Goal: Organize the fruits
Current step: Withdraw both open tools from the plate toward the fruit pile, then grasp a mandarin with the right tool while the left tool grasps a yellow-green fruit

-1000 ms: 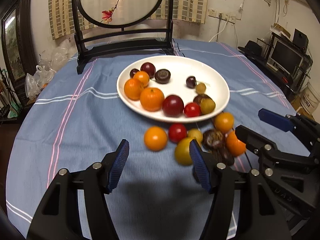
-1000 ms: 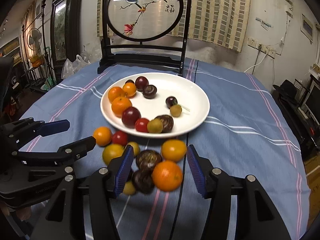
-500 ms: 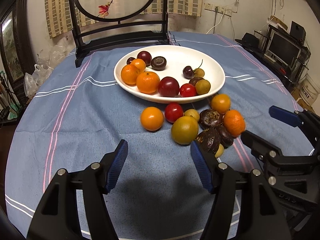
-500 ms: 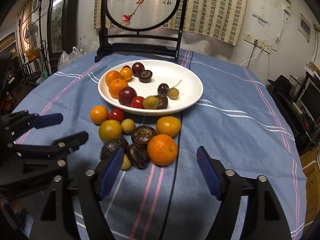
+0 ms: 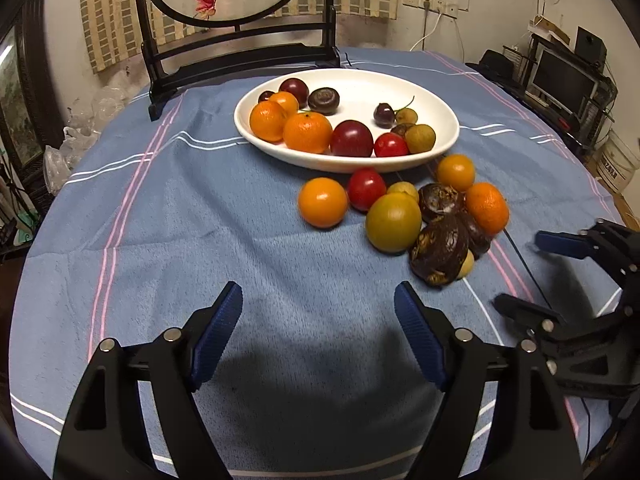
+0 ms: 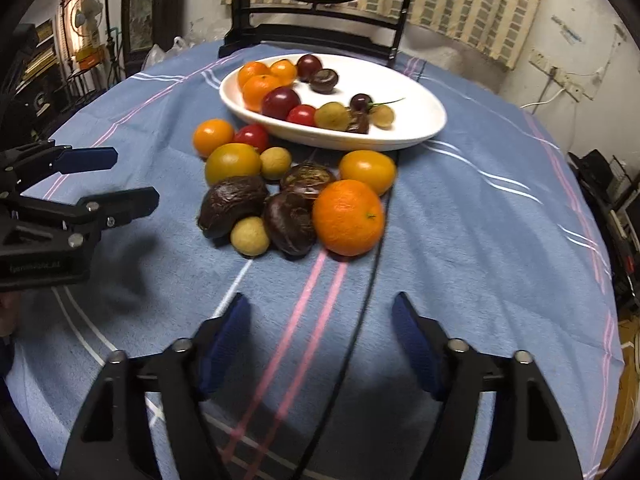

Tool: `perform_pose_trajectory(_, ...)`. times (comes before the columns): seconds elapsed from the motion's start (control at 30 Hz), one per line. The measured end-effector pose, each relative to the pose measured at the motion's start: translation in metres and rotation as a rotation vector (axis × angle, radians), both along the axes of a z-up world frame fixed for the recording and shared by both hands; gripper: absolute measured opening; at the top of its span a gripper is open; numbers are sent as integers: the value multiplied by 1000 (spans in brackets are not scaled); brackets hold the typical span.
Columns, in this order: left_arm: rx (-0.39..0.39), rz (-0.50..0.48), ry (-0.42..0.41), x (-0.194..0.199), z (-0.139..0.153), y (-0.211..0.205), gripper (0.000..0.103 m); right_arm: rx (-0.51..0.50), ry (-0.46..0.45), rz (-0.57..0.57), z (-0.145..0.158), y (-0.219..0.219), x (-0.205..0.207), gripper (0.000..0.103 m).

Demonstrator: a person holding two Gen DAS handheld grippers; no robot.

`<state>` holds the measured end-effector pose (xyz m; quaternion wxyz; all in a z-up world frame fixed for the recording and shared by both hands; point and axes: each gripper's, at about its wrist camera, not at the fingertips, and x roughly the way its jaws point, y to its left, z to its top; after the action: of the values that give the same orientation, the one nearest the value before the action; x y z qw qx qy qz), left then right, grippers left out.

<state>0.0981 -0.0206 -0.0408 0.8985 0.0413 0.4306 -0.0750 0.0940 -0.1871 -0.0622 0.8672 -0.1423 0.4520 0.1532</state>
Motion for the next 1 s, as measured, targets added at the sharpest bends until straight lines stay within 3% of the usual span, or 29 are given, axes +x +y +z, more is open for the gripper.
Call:
perform_pose_trajectory(0.1, -8, -9, 11, -1, -5, 1, 77, 14, 14, 9, -2, 7, 8, 58)
perform_pose_trajectory(0.27, -34, -17, 57, 1, -14, 2, 77, 39, 29, -10, -3, 13, 26, 58)
perform_pose_trajectory(0.47, -33, -32, 52, -1, -15, -2, 77, 68, 50, -40, -5, 14, 43, 58)
perform_pose_trajectory(0.93, -33, -37, 51, 3, -12, -11, 77, 134, 39, -73, 4, -13, 31, 53)
perform_pose_trajectory(1.0, -38, -32, 53, 10, -13, -10, 72, 132, 35, -86, 5, -20, 31, 53)
